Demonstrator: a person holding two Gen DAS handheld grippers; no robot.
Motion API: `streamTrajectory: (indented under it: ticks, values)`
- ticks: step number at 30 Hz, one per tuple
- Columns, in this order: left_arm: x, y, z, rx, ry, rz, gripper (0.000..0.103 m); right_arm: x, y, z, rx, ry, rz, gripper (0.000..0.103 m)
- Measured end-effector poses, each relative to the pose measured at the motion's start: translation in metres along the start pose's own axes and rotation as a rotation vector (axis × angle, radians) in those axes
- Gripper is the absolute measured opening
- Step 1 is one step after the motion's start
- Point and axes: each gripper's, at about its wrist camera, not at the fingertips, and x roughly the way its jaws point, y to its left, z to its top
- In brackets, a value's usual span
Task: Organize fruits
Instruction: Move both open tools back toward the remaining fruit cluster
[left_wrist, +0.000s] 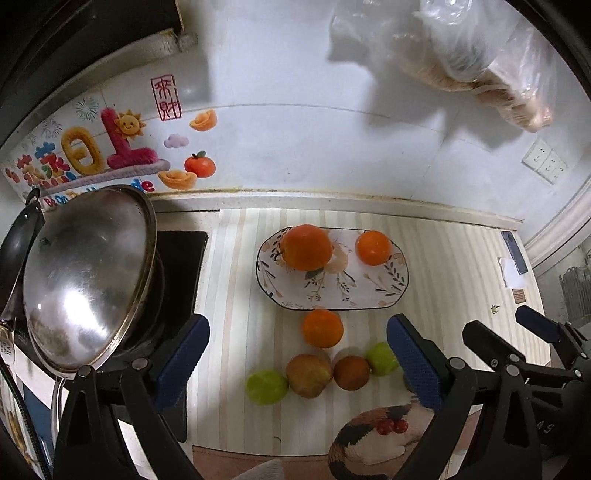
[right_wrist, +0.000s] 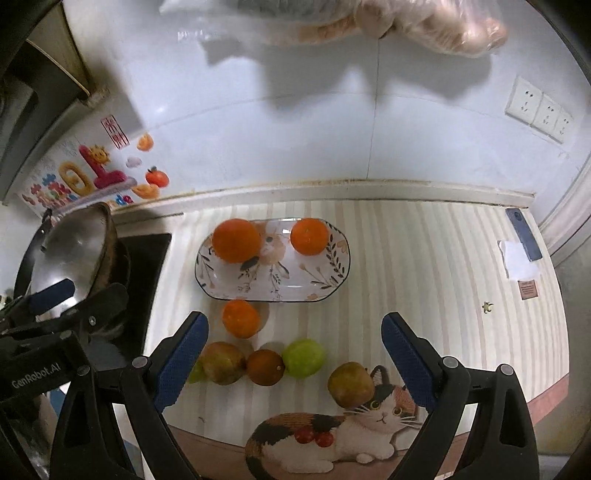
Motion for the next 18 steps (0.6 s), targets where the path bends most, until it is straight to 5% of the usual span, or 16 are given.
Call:
streamTrajectory:
  ticks: [9, 18]
  values:
    - [0.02, 0.01, -0.017, -0.015, 0.055, 0.011, 0.102, 0.003, -0.035, -0.013, 0.118, 0.036, 0.042, 0.1]
    - [0.119, 0.03, -0.057, -0.079, 0.323, 0.025, 0.102, 0.093, -0.105, -0.06, 0.271, 0.263, 0.035, 0.1]
